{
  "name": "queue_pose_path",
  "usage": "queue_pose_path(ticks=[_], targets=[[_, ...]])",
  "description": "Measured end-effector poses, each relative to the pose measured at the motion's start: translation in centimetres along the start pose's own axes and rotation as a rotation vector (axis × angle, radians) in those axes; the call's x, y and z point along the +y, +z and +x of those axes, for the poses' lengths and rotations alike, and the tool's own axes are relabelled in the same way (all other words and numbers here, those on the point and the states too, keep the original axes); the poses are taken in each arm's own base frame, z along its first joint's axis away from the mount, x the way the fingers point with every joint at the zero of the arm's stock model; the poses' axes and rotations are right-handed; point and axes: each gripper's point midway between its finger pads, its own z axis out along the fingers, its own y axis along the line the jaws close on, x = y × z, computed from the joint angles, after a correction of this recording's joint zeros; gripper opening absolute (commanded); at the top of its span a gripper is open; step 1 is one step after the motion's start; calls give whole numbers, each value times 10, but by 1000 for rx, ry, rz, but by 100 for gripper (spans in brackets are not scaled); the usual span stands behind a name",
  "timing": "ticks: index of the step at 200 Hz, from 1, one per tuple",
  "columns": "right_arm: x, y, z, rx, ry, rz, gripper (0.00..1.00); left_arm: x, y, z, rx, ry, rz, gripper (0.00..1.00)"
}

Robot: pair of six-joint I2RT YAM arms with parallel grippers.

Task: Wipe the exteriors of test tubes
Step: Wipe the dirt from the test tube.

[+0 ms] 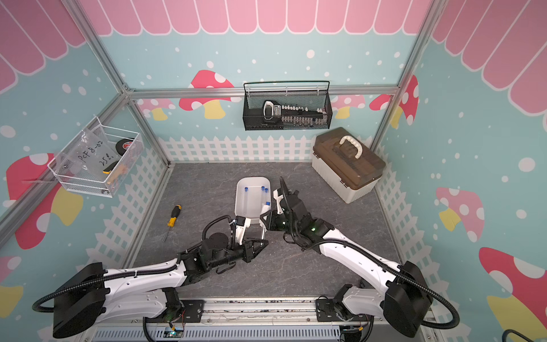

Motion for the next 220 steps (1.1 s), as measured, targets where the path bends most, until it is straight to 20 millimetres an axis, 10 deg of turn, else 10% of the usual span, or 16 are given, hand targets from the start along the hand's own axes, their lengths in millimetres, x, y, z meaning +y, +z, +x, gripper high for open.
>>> queue_pose_path(ticks=[84, 159, 220], targets=[[-8, -1, 27, 34, 13, 20, 21, 2, 0, 3, 12, -2, -5, 8], [-22, 1, -42, -54, 35, 57, 21, 2, -1, -1, -5, -5, -5, 8], [-16, 0, -37, -29, 12, 25, 21, 3, -2, 2, 0, -5, -6, 8]])
